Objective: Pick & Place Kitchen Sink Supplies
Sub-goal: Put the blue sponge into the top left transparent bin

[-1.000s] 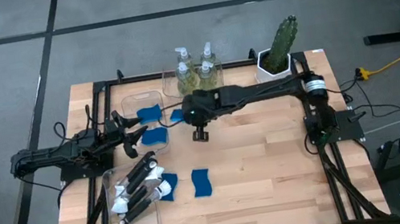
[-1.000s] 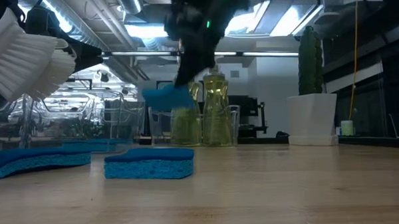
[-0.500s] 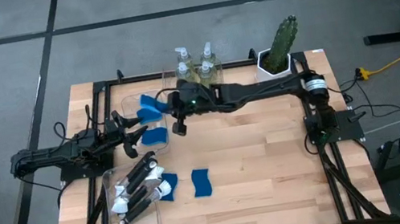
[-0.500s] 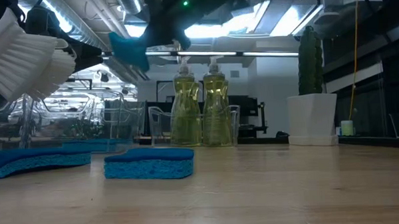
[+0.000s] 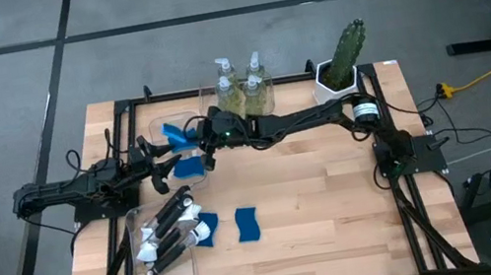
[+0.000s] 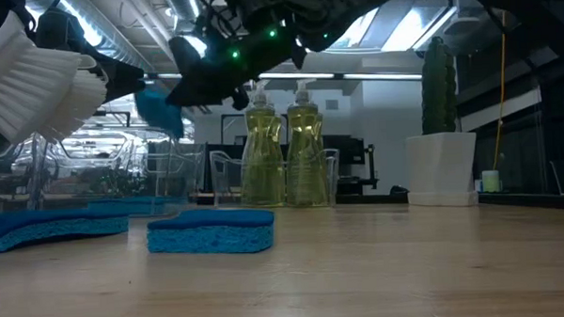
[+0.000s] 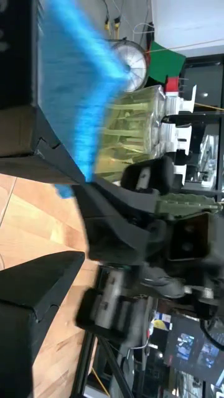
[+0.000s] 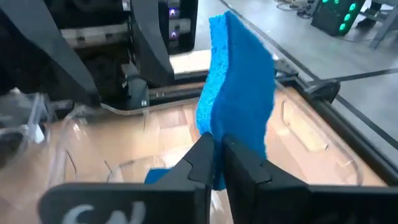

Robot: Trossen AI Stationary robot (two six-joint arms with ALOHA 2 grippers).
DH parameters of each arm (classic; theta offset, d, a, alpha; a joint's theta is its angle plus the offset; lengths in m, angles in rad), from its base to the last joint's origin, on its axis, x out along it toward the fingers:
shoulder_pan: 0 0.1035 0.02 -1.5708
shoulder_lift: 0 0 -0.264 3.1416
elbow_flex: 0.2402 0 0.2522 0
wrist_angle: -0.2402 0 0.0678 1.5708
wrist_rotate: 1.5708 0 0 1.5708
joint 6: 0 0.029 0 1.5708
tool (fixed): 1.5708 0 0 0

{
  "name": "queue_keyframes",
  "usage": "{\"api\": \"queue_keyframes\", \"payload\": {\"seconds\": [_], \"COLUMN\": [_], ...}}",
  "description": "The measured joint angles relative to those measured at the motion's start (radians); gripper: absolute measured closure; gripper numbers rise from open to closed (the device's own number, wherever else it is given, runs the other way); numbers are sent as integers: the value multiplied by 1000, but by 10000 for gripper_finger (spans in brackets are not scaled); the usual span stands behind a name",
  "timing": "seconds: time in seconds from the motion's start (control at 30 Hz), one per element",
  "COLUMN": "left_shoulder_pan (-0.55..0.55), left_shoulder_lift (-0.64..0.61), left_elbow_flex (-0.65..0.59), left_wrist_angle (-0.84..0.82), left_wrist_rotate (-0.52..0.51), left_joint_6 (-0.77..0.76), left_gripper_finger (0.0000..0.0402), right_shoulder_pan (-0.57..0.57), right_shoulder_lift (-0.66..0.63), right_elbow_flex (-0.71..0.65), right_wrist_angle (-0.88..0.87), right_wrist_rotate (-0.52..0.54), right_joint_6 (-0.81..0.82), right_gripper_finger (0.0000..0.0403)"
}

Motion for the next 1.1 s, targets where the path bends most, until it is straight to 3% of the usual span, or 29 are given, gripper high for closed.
{"api": "queue_keyframes", "payload": {"seconds": [0.2,0.3,0.5,0.6,0.8,1.1], "left_shoulder_pan": [0,0,0,0,0,0], "left_shoulder_lift": [0,0,0,0,0,0], "left_elbow_flex": [0,0,0,0,0,0], "left_wrist_angle": [0,0,0,0,0,0], "left_wrist_rotate": [0,0,0,0,0,0], "left_joint_6": [0,0,0,0,0,0], "left_gripper_finger": [222,221,221,222,221,221], "right_shoulder_pan": [0,-2,-4,-5,3,87], "right_shoulder_lift": [2,2,1,1,-26,-149], "right_elbow_flex": [0,0,0,0,0,0], "right_wrist_angle": [19,45,51,50,5,-245], "right_wrist_rotate": [-69,-143,-162,-212,-336,-343], "right_joint_6": [-27,-26,48,105,110,79], "right_gripper_finger": [318,265,140,98,79,95]}}
